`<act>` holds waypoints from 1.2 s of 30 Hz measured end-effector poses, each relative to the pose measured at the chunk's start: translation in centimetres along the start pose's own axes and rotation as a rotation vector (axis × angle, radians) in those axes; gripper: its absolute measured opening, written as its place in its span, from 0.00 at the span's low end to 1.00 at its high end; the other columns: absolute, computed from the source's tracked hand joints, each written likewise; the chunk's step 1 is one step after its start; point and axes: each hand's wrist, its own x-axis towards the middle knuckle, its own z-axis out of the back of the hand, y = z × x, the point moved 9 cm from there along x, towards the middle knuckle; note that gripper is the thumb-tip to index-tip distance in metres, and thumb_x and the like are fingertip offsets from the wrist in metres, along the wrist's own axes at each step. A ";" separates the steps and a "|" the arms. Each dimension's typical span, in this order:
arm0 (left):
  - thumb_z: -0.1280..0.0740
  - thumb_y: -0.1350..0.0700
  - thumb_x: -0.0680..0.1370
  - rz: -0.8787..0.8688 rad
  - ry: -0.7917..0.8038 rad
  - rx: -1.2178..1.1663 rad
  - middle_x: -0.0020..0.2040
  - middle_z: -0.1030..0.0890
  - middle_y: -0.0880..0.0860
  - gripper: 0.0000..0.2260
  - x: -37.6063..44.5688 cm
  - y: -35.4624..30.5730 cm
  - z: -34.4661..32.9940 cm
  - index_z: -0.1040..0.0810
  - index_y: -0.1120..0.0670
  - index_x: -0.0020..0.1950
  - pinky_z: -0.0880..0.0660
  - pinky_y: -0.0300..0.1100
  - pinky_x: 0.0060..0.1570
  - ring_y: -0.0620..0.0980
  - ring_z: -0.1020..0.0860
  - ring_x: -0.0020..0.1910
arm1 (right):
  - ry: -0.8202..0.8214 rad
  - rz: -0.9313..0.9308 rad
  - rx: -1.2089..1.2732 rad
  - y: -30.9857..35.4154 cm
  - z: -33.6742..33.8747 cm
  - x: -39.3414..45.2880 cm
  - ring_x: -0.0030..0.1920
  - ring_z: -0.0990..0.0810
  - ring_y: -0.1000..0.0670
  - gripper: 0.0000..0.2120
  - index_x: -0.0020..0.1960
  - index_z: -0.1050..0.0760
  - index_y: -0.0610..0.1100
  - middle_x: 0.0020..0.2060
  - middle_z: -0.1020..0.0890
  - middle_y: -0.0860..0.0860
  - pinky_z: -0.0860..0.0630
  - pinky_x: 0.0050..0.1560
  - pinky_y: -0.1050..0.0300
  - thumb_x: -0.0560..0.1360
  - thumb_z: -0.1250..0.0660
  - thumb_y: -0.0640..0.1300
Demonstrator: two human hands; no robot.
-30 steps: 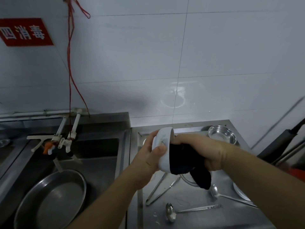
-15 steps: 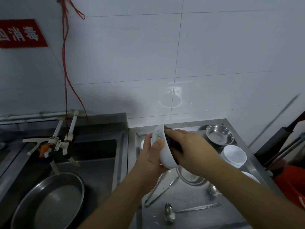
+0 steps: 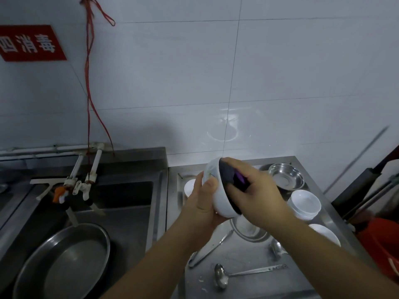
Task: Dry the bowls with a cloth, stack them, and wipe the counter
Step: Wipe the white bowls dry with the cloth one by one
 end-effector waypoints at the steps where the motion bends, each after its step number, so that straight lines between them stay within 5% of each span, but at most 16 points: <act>1: 0.20 0.32 0.64 0.002 -0.025 0.003 0.70 0.22 0.65 0.50 0.0 0.1 0.3 0.32 0.53 0.79 0.21 0.68 0.62 0.66 0.21 0.68 | 0.014 0.105 -0.217 0.5 -0.1 -0.1 0.48 0.16 0.45 0.23 0.68 0.22 0.60 0.51 0.14 0.48 0.17 0.47 0.49 0.77 0.28 0.39; 3: 0.23 0.36 0.68 -0.028 -0.060 0.051 0.70 0.21 0.62 0.42 0.0 -0.3 0.8 0.31 0.49 0.78 0.21 0.70 0.61 0.64 0.20 0.67 | 0.128 0.129 -0.443 0.5 -0.9 0.1 0.48 0.16 0.49 0.21 0.70 0.24 0.57 0.52 0.14 0.53 0.19 0.47 0.49 0.79 0.30 0.45; 5: 0.27 0.37 0.69 -0.074 -0.067 0.163 0.68 0.21 0.60 0.37 0.1 -0.9 1.1 0.30 0.45 0.76 0.19 0.66 0.60 0.62 0.19 0.65 | 0.249 -0.064 -0.401 -0.5 -1.1 0.4 0.43 0.17 0.54 0.10 0.59 0.21 0.59 0.44 0.14 0.56 0.19 0.45 0.51 0.79 0.33 0.52; 7: 0.27 0.38 0.68 -0.110 -0.045 0.268 0.67 0.21 0.56 0.35 0.0 -1.3 1.1 0.30 0.41 0.75 0.17 0.60 0.59 0.58 0.18 0.64 | 0.345 -0.355 -0.087 -2.0 -1.3 -0.1 0.41 0.15 0.54 0.11 0.51 0.17 0.53 0.41 0.13 0.55 0.17 0.45 0.51 0.75 0.34 0.56; 10: 0.28 0.37 0.69 -0.132 0.013 0.387 0.68 0.22 0.53 0.35 -0.5 -1.3 1.0 0.32 0.37 0.75 0.16 0.55 0.59 0.57 0.19 0.64 | 0.369 -0.779 0.608 -2.9 -2.6 -2.8 0.33 0.18 0.48 0.10 0.42 0.15 0.43 0.36 0.16 0.47 0.22 0.31 0.56 0.71 0.29 0.50; 13: 0.29 0.35 0.71 -0.155 0.041 0.483 0.67 0.24 0.51 0.35 -1.0 -1.1 1.3 0.35 0.36 0.76 0.15 0.49 0.56 0.56 0.20 0.63 | 0.274 -0.903 0.939 -2.9 -3.3 -4.3 0.25 0.24 0.50 0.12 0.33 0.17 0.45 0.29 0.21 0.48 0.28 0.25 0.60 0.67 0.31 0.53; 17: 0.25 0.39 0.71 -0.128 0.063 0.643 0.68 0.26 0.42 0.38 -1.1 -0.2 1.9 0.39 0.32 0.77 0.15 0.44 0.52 0.53 0.20 0.62 | 0.202 -0.958 1.006 -3.7 -4.6 -5.3 0.34 0.14 0.46 0.23 0.48 0.11 0.41 0.42 0.12 0.43 0.19 0.33 0.56 0.71 0.24 0.62; 22: 0.27 0.30 0.71 -0.132 0.093 0.836 0.66 0.30 0.28 0.36 -0.8 -0.4 2.7 0.42 0.24 0.75 0.17 0.37 0.52 0.43 0.22 0.64 | 0.199 -0.949 1.013 -4.7 -5.5 -6.0 0.35 0.16 0.46 0.27 0.58 0.13 0.40 0.45 0.13 0.42 0.21 0.34 0.55 0.68 0.20 0.59; 25: 0.42 0.25 0.77 -0.001 -0.130 0.613 0.69 0.24 0.41 0.27 -0.5 0.5 4.7 0.33 0.31 0.74 0.16 0.44 0.56 0.45 0.19 0.62 | 0.053 -0.909 1.132 -5.6 -5.4 -5.9 0.34 0.19 0.47 0.33 0.62 0.15 0.40 0.42 0.16 0.44 0.21 0.35 0.56 0.66 0.19 0.60; 27: 0.48 0.27 0.80 0.222 -0.259 0.362 0.60 0.16 0.52 0.30 -1.4 3.1 6.5 0.21 0.44 0.68 0.16 0.46 0.53 0.51 0.16 0.56 | -0.009 -0.875 1.188 -6.0 -5.2 -5.7 0.31 0.21 0.48 0.28 0.56 0.13 0.43 0.37 0.18 0.46 0.22 0.33 0.56 0.66 0.20 0.62; 29: 0.44 0.33 0.84 0.373 -0.212 0.113 0.52 0.14 0.55 0.29 -2.5 5.4 6.3 0.14 0.54 0.62 0.18 0.46 0.50 0.53 0.17 0.49 | -0.017 -0.837 1.224 -6.3 -5.0 -5.6 0.29 0.26 0.50 0.24 0.52 0.13 0.45 0.34 0.21 0.48 0.25 0.33 0.57 0.67 0.20 0.63; 33: 0.24 0.47 0.74 0.350 -0.147 -0.350 0.53 0.17 0.59 0.26 -2.8 5.7 5.0 0.17 0.62 0.67 0.18 0.46 0.51 0.54 0.18 0.47 | 0.001 -0.825 1.264 -7.1 -5.6 -5.7 0.29 0.26 0.51 0.24 0.53 0.14 0.45 0.33 0.21 0.49 0.24 0.31 0.57 0.68 0.20 0.63; 36: 0.28 0.50 0.79 0.239 -0.178 -0.500 0.60 0.16 0.61 0.24 -2.1 4.5 5.3 0.21 0.62 0.72 0.15 0.46 0.51 0.55 0.15 0.53 | 0.055 -0.826 1.212 -7.8 -6.6 -6.3 0.31 0.22 0.51 0.25 0.54 0.14 0.47 0.36 0.18 0.49 0.24 0.33 0.56 0.70 0.22 0.67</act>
